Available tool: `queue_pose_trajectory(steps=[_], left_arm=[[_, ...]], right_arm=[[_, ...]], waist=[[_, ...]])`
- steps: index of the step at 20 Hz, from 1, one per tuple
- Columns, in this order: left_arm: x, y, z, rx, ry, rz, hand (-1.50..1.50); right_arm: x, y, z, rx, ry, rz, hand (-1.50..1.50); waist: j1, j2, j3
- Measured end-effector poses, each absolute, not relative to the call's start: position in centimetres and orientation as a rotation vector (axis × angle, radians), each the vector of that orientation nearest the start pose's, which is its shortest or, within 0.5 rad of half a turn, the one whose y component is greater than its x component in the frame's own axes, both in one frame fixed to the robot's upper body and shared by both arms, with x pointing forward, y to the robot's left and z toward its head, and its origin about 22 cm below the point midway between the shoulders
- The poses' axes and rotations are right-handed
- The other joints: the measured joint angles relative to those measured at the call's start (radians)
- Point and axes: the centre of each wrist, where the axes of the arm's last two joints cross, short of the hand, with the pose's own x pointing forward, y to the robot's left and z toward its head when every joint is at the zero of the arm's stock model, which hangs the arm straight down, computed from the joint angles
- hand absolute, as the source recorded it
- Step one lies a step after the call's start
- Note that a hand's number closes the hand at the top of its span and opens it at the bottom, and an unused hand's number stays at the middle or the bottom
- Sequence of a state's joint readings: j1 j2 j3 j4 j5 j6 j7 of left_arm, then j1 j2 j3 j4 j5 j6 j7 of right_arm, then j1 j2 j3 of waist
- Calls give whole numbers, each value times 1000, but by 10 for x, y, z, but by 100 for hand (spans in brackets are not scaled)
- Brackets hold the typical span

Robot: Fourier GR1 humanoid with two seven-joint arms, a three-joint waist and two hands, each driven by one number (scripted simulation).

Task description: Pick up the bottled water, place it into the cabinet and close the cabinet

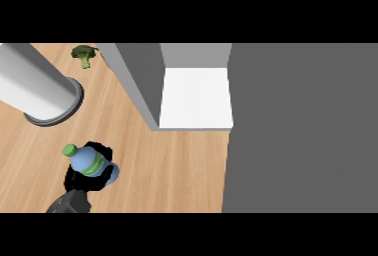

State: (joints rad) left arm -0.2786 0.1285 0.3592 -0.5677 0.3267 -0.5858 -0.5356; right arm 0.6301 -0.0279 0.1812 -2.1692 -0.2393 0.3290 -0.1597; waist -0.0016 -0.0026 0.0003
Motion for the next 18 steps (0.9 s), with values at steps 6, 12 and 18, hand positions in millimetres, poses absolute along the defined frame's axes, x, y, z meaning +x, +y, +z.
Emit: queue_pose_trajectory(steps=[6, 12, 18], left_arm=[[250, 289, -121, -507, -1527, 385, 150], [262, 258, -86, -526, -1549, 321, 150], [270, 222, -46, -521, -1601, 264, 150]], right_arm=[[96, -235, 50, 393, -1783, -6, -150], [102, -235, 46, 408, -1779, -19, -150], [107, -225, 48, 423, -1773, -21, -150]], waist=[[3, -1, 0], [3, -1, 1], [1, 0, 0]])
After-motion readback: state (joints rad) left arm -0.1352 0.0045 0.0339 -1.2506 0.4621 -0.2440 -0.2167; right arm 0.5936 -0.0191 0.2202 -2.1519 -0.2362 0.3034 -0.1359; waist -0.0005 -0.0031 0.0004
